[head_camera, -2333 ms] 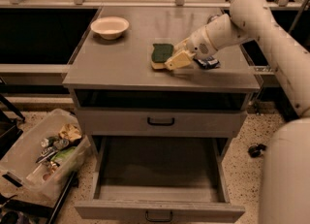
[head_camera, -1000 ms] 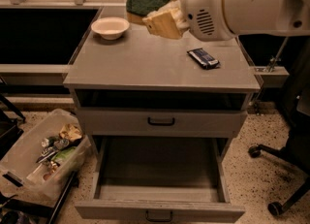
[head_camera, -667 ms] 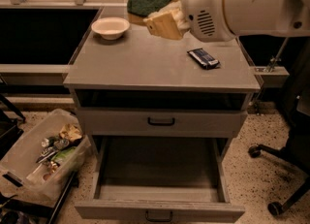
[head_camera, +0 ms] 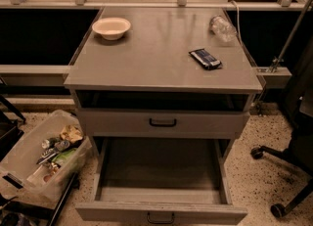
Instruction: Place sponge into middle drawer
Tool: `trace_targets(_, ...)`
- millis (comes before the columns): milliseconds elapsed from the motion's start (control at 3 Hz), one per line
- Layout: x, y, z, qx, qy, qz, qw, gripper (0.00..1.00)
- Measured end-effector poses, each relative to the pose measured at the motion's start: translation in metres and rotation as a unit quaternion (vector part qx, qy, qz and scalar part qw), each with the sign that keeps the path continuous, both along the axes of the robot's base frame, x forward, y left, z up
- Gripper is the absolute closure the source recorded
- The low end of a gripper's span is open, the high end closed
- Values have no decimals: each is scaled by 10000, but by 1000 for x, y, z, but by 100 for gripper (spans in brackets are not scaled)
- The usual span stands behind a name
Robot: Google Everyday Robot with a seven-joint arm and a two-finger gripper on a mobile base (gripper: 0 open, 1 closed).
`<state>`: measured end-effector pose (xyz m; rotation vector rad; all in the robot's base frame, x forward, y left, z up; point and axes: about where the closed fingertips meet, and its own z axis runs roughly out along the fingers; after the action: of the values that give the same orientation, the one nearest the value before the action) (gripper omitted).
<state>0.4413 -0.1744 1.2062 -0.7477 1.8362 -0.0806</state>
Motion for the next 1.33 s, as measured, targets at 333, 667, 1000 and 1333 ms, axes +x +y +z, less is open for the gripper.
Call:
trace_targets(333, 0, 0, 0, 0, 0, 0, 10000, 100)
trace_targets(667, 0, -12, -19, -75, 182, 298, 9994, 100)
trace_targets(1000, 2, -41, -68, -268, 647, 959, 9929, 100)
trace_targets(1333, 1, -41, -67, -268, 640, 956, 9930, 100)
